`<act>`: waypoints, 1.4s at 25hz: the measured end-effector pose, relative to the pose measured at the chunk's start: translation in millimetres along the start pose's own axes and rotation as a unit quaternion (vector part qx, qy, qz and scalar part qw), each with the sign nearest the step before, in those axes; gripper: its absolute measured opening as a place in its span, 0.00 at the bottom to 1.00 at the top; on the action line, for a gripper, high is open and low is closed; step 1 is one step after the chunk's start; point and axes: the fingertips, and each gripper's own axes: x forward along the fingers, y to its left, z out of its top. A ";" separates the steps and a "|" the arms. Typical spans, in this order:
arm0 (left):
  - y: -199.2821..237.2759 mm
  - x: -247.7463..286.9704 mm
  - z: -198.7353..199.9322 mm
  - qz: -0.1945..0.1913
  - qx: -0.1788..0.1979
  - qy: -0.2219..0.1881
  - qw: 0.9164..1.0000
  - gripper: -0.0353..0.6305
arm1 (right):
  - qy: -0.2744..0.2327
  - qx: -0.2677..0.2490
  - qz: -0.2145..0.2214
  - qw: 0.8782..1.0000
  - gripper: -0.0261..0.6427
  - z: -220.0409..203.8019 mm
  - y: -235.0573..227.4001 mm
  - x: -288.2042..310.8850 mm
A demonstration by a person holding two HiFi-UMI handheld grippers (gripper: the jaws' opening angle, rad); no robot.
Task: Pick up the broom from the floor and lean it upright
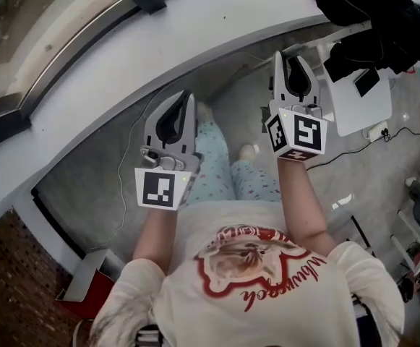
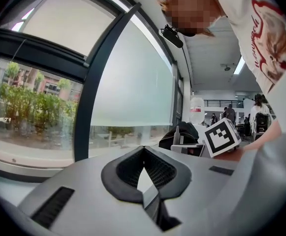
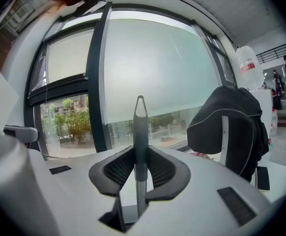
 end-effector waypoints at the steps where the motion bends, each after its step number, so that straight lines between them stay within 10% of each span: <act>1: 9.0 13.4 3.2 -0.009 -0.004 -0.002 1.000 0.09 | 0.004 0.002 -0.007 1.000 0.18 -2.2 0.3 14.4; 25: 107.7 123.6 -4.9 -0.025 -0.039 0.039 0.998 0.09 | 0.049 -0.061 -0.068 0.995 0.31 -5.1 -42.6 165.0; 35: 103.0 133.9 -3.6 -0.035 -0.037 0.041 0.998 0.09 | -0.048 -0.085 -0.055 0.994 0.35 71.3 -36.9 154.2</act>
